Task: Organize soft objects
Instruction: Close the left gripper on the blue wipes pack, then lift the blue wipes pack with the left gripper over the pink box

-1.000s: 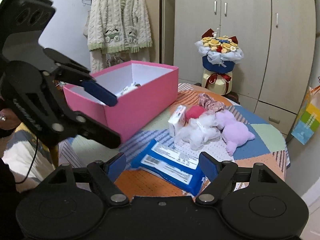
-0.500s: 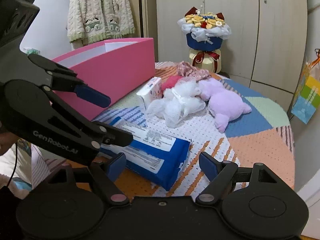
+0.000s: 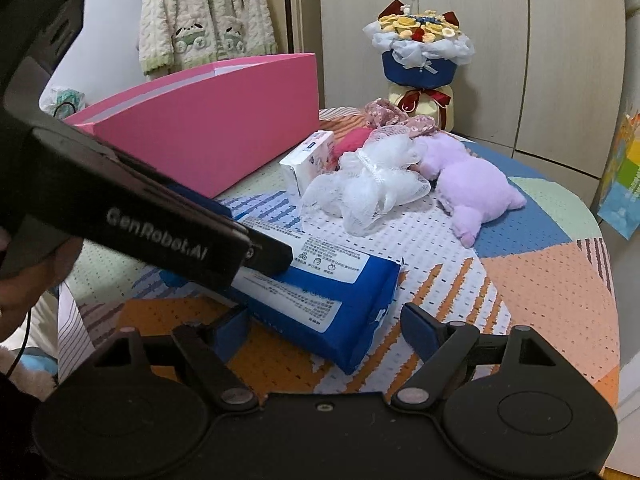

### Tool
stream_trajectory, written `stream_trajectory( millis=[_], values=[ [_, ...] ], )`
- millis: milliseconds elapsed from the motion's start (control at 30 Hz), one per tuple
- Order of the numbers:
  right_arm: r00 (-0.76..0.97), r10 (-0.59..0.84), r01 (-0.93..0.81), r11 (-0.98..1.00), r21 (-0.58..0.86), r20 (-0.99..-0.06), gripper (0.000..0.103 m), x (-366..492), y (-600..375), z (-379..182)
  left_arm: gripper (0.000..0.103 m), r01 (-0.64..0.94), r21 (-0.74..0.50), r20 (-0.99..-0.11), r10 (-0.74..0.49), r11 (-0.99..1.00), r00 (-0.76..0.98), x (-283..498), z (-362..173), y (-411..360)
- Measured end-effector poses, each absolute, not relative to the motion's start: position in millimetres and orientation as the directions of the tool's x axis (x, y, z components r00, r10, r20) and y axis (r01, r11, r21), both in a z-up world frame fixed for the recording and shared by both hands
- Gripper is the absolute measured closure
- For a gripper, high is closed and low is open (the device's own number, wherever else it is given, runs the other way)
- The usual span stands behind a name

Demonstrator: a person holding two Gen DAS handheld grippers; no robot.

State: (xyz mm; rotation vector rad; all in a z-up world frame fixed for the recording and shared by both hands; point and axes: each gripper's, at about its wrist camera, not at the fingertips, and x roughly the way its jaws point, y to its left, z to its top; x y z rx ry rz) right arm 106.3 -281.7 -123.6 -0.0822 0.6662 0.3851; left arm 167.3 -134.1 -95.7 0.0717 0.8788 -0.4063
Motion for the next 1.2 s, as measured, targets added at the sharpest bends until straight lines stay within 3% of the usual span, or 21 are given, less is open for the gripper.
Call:
stream_trajectory(
  millis=[167,300,367,633,1200],
  values=[
    [0.712,0.324,-0.37,0.927,0.059,-0.623,0.017,108.1,-280.9,-123.7,0.039,0.341,-0.186,-0.77,-0.352,0.922,0.532,172.7,-101.9,-127.4],
    [0.706,0.336,-0.384,0.921,0.061,-0.624,0.031,106.7,-274.8,-120.8,0.042,0.356,-0.213,-0.757,-0.384,0.91,0.529,169.9,-103.3,-126.3],
    [0.708,0.324,-0.38,0.924,0.048,-0.627,0.037,104.4,-270.9,-119.8,0.051,0.382,-0.209,-0.748,-0.399,0.9,0.53,165.6,-101.5,-127.3],
    [0.724,0.286,-0.336,0.941,0.041,-0.628,0.049,93.0,-260.9,-114.9,0.051,0.411,-0.199,-0.738,-0.411,0.89,0.534,156.3,-98.0,-125.6],
    [0.742,0.248,-0.312,0.95,0.007,-0.623,0.051,46.0,-242.5,-72.8,0.051,0.509,-0.197,-0.701,-0.483,0.838,0.525,115.1,-56.3,-103.1]
  ],
)
